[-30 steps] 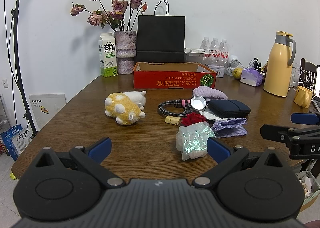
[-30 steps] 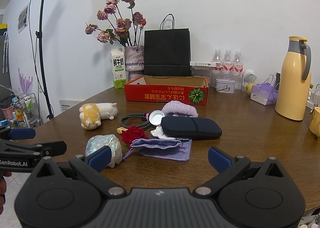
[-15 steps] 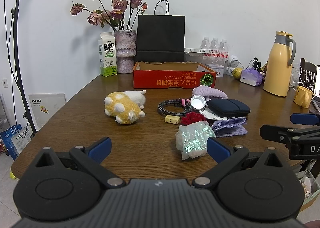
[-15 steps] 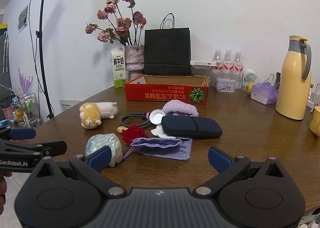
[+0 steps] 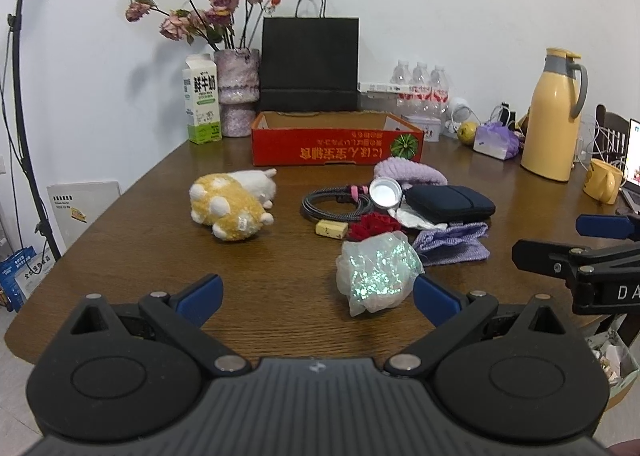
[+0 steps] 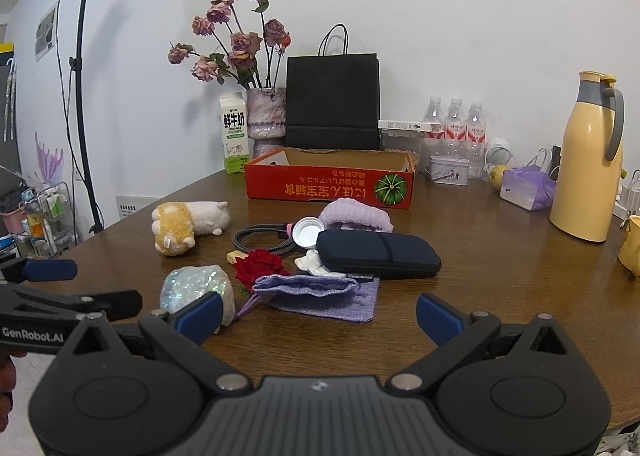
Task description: Organize objects
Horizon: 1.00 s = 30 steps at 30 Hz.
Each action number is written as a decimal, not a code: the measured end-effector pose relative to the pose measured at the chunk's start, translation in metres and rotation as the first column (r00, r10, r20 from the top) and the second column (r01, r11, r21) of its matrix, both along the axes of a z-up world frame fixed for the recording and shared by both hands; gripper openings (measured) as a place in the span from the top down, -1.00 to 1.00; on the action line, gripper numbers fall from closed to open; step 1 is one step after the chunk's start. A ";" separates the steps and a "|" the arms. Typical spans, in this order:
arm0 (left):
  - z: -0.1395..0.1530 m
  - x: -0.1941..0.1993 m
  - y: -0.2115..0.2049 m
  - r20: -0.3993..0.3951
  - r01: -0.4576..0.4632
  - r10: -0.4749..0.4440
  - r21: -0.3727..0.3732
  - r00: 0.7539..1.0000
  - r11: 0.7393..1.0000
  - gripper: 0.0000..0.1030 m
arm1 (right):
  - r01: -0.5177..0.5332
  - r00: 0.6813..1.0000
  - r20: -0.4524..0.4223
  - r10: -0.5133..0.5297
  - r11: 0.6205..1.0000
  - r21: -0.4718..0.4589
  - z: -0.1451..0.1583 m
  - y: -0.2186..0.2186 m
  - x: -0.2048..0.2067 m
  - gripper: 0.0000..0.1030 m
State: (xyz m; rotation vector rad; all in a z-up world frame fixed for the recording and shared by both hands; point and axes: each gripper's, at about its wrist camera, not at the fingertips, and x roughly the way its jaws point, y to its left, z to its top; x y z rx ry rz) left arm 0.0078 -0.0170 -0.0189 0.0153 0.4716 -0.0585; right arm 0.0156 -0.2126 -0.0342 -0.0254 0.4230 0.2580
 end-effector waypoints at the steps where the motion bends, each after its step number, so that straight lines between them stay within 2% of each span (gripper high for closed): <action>1: -0.002 0.003 -0.002 -0.006 0.003 -0.003 0.001 1.000 1.000 -1.00 | 0.000 1.000 -0.002 0.000 1.000 0.001 -0.001 -0.001 0.002 -1.00; 13: -0.015 0.034 -0.016 -0.058 0.023 -0.023 0.009 0.998 1.000 -1.00 | 0.007 1.000 -0.023 -0.007 1.000 -0.004 -0.013 -0.011 0.028 -1.00; 25: -0.026 0.063 -0.030 -0.074 0.004 -0.004 -0.003 0.997 1.000 -1.00 | -0.001 0.998 -0.061 0.001 1.000 0.010 -0.028 -0.019 0.057 -1.00; 30: -0.028 0.069 -0.031 -0.072 0.006 -0.007 -0.010 0.997 1.000 -0.78 | 0.001 0.997 -0.074 0.001 1.000 0.021 -0.033 -0.022 0.066 -1.00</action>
